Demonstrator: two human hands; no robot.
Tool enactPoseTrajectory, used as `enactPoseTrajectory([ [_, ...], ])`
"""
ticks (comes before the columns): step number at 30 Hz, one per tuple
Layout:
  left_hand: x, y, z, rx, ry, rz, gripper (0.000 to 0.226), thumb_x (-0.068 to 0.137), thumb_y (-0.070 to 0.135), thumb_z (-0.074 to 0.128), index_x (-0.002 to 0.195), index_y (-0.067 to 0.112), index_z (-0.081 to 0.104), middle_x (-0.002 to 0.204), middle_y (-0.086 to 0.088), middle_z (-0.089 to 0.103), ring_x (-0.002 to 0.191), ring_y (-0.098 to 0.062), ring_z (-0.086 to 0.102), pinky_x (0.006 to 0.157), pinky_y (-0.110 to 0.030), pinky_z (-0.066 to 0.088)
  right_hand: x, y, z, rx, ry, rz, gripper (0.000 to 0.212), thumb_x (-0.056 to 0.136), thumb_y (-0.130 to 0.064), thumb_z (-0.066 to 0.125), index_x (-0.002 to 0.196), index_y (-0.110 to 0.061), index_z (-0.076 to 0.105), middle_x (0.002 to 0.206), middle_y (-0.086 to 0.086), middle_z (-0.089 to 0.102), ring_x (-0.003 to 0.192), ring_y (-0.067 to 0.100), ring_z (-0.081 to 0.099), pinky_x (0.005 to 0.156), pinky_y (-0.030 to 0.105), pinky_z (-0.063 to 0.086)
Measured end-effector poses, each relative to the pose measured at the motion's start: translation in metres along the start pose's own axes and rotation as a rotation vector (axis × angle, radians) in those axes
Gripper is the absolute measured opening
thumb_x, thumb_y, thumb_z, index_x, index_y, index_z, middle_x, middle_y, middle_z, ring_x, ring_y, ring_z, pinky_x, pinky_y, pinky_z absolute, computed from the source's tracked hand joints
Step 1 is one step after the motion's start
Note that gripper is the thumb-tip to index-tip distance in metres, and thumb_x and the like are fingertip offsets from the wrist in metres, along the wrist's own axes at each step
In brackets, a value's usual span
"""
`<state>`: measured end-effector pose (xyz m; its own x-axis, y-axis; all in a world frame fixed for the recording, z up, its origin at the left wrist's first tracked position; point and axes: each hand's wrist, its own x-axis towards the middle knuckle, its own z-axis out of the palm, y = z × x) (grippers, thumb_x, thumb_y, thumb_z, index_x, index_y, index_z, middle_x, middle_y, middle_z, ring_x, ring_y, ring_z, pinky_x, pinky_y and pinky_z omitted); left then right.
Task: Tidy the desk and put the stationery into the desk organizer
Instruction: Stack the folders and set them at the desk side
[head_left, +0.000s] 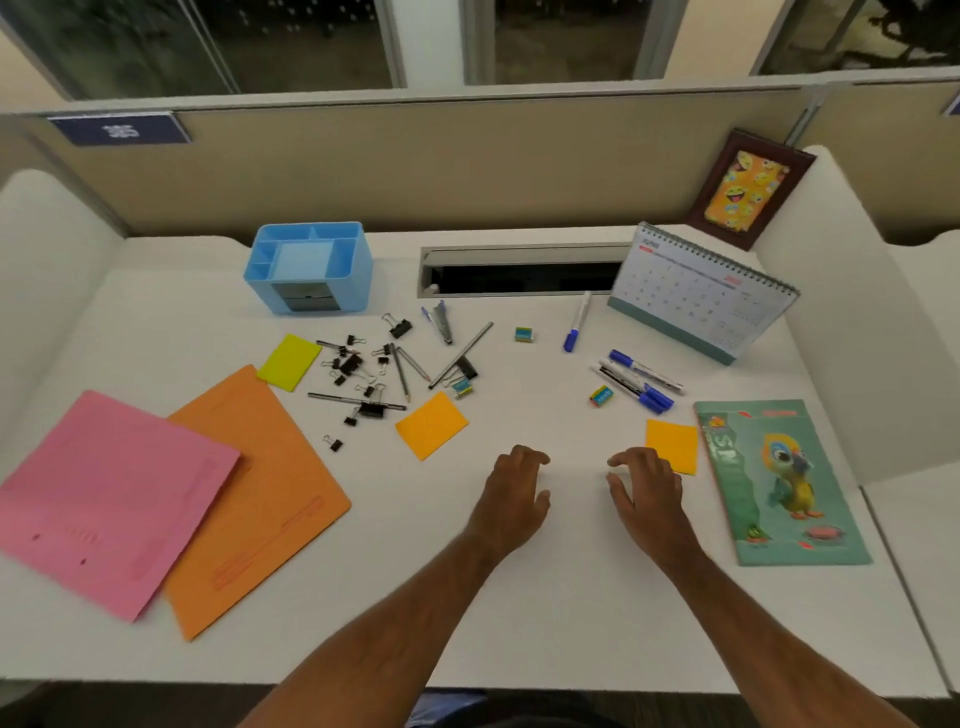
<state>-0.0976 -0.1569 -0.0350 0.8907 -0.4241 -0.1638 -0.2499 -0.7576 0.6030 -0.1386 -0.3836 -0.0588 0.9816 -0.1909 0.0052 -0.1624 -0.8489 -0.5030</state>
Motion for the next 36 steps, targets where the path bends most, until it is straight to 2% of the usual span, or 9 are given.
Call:
enactPoseTrajectory([
  [4, -0.020, -0.040, -0.024, 0.023, 0.051, -0.071, 0.054, 0.095, 0.025, 0.061, 0.147, 0.017, 0.046, 0.147, -0.002, 0.046, 0.133, -0.024, 0.044, 0.112, -0.039, 0.039, -0.002, -0.041, 0.025, -0.004, -0.084, -0.042, 0.023, 0.093, -0.019, 0.068, 0.114, -0.025, 0.062, 0.119, -0.002, 0.060, 0.111, 0.025, 0.058, 0.089, 0.039, 0.040],
  [7, -0.036, -0.067, -0.037, 0.062, 0.087, -0.093, 0.064, 0.096, 0.026, 0.060, 0.156, 0.015, 0.037, 0.160, -0.004, 0.036, 0.149, -0.025, 0.030, 0.124, -0.041, 0.026, -0.005, -0.068, 0.044, -0.004, -0.140, -0.086, 0.029, 0.096, -0.028, 0.066, 0.124, -0.023, 0.059, 0.129, -0.002, 0.058, 0.121, 0.025, 0.057, 0.097, 0.041, 0.042],
  [10, -0.049, -0.093, -0.048, 0.110, 0.091, -0.103, 0.074, 0.099, 0.030, 0.058, 0.162, 0.014, 0.023, 0.170, -0.003, 0.016, 0.158, -0.025, 0.007, 0.125, -0.032, 0.006, -0.008, -0.090, 0.062, -0.075, -0.237, -0.124, 0.056, 0.097, -0.049, 0.059, 0.145, -0.021, 0.048, 0.153, 0.001, 0.044, 0.142, 0.023, 0.043, 0.112, 0.044, 0.036],
  [12, -0.056, -0.108, -0.055, 0.121, 0.086, -0.116, 0.078, 0.099, 0.032, 0.056, 0.164, 0.014, 0.015, 0.172, -0.001, 0.006, 0.159, -0.024, -0.002, 0.125, -0.032, 0.004, -0.010, -0.104, 0.073, -0.120, -0.310, -0.134, 0.076, 0.093, -0.064, 0.054, 0.155, -0.023, 0.036, 0.165, 0.000, 0.028, 0.152, 0.020, 0.028, 0.119, 0.043, 0.027],
  [16, -0.067, -0.131, -0.070, 0.115, 0.094, -0.162, 0.080, 0.101, 0.033, 0.053, 0.164, 0.015, 0.009, 0.172, -0.001, 0.000, 0.159, -0.024, -0.008, 0.128, -0.037, 0.008, -0.012, -0.133, 0.089, -0.186, -0.378, -0.195, 0.098, 0.083, -0.083, 0.032, 0.161, -0.026, 0.018, 0.171, -0.002, 0.008, 0.157, 0.020, 0.011, 0.125, 0.042, 0.015],
  [20, -0.079, -0.163, -0.091, 0.000, 0.188, -0.264, 0.078, 0.100, 0.032, 0.056, 0.163, 0.011, 0.014, 0.171, -0.006, 0.009, 0.159, -0.026, 0.000, 0.124, -0.029, -0.004, -0.011, -0.164, 0.103, -0.187, -0.395, -0.235, 0.098, 0.082, -0.084, 0.033, 0.161, -0.028, 0.020, 0.171, -0.002, 0.010, 0.157, 0.020, 0.013, 0.125, 0.042, 0.014],
  [26, -0.113, -0.227, -0.144, -0.255, 0.453, -0.539, 0.064, 0.093, 0.019, 0.068, 0.150, 0.011, 0.040, 0.152, -0.011, 0.041, 0.143, -0.031, 0.032, 0.119, -0.040, 0.023, -0.004, -0.238, 0.123, 0.009, -0.373, -0.129, 0.080, 0.085, -0.062, 0.070, 0.149, -0.023, 0.043, 0.160, 0.001, 0.033, 0.147, 0.023, 0.033, 0.115, 0.050, 0.030],
  [32, -0.161, -0.298, -0.193, -0.241, 0.734, -0.820, 0.066, 0.084, 0.022, 0.080, 0.138, 0.007, 0.047, 0.134, -0.014, 0.051, 0.123, -0.036, 0.047, 0.103, -0.049, 0.041, 0.004, -0.307, 0.151, 0.136, -0.400, -0.220, 0.065, 0.085, -0.048, 0.076, 0.137, -0.018, 0.050, 0.141, 0.000, 0.048, 0.133, 0.023, 0.045, 0.106, 0.046, 0.036],
  [36, -0.200, -0.335, -0.210, -0.231, 0.866, -1.082, 0.078, 0.079, 0.029, 0.084, 0.141, 0.013, 0.039, 0.141, -0.016, 0.045, 0.130, -0.039, 0.042, 0.106, -0.059, 0.041, 0.005, -0.343, 0.171, 0.123, -0.524, -0.278, 0.070, 0.087, -0.049, 0.074, 0.142, -0.018, 0.045, 0.145, -0.001, 0.046, 0.134, 0.024, 0.045, 0.109, 0.047, 0.037],
])
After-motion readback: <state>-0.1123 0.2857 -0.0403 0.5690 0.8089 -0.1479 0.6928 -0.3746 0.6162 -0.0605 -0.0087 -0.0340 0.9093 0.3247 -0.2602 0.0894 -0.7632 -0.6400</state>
